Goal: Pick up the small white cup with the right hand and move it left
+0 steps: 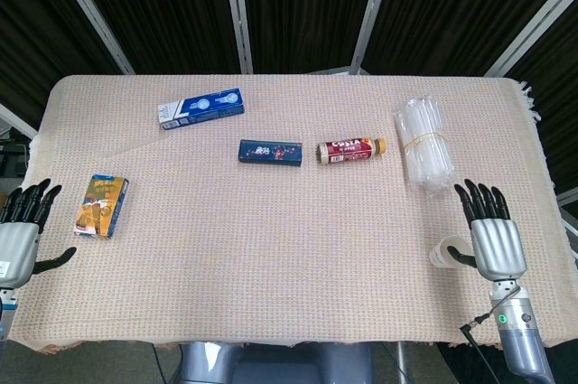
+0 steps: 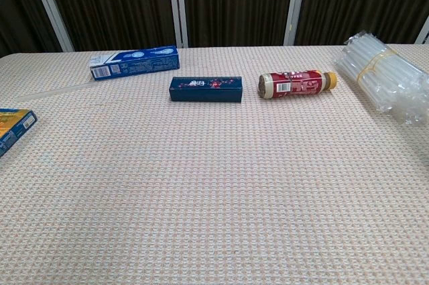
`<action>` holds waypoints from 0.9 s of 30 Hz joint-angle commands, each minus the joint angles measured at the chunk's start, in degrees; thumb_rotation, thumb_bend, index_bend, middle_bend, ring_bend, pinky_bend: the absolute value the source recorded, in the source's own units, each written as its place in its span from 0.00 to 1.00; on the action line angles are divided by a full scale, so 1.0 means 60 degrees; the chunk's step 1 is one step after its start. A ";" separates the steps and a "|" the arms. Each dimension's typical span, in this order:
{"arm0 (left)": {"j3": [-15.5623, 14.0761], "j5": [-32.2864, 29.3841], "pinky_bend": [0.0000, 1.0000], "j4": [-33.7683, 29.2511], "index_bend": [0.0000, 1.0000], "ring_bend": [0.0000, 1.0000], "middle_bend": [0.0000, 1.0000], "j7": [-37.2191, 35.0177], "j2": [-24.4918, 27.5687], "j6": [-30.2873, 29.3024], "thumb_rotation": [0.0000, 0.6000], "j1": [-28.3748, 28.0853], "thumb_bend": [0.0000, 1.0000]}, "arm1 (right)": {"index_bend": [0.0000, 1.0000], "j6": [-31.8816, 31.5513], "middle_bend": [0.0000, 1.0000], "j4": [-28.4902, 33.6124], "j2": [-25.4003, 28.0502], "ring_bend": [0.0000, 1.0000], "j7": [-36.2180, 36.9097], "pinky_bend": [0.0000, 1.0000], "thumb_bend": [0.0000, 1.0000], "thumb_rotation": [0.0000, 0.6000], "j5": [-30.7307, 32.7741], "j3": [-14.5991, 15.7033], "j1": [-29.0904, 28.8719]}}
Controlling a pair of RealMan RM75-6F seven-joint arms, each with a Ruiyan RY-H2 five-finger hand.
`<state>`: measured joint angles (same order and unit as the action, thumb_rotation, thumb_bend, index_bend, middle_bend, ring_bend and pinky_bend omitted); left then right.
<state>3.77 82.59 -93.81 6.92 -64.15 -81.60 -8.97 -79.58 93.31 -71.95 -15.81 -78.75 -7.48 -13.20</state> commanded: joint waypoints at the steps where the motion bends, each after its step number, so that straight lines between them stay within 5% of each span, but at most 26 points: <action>1: -0.0002 0.0005 0.00 0.0002 0.00 0.00 0.00 -0.0003 -0.0001 -0.0002 1.00 0.0000 0.11 | 0.01 -0.0017 0.00 -0.0001 0.0005 0.00 -0.0009 0.00 0.00 1.00 -0.0011 0.0007 0.0010; 22: 0.0013 0.0043 0.00 0.0017 0.00 0.00 0.00 -0.0007 -0.0007 0.0055 1.00 -0.0068 0.11 | 0.01 -0.0124 0.00 0.0290 0.0235 0.00 0.0107 0.00 0.00 1.00 0.0044 -0.0040 0.0113; 25: 0.0008 0.0060 0.00 0.0018 0.00 0.00 0.00 -0.0013 -0.0006 0.0049 1.00 -0.0071 0.11 | 0.01 0.0258 0.00 0.0820 0.0707 0.00 0.0140 0.00 0.00 1.00 0.0100 0.0132 0.0108; 27: 0.0009 0.0081 0.00 0.0024 0.00 0.00 0.00 -0.0014 -0.0006 0.0065 1.00 -0.0091 0.11 | 0.01 0.0991 0.00 0.2078 0.1647 0.00 0.0176 0.00 0.00 1.00 0.0394 0.0392 0.0080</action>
<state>3.83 83.05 -93.68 6.81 -64.19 -81.23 -9.50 -78.23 98.37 -67.76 -15.07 -78.04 -6.92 -12.58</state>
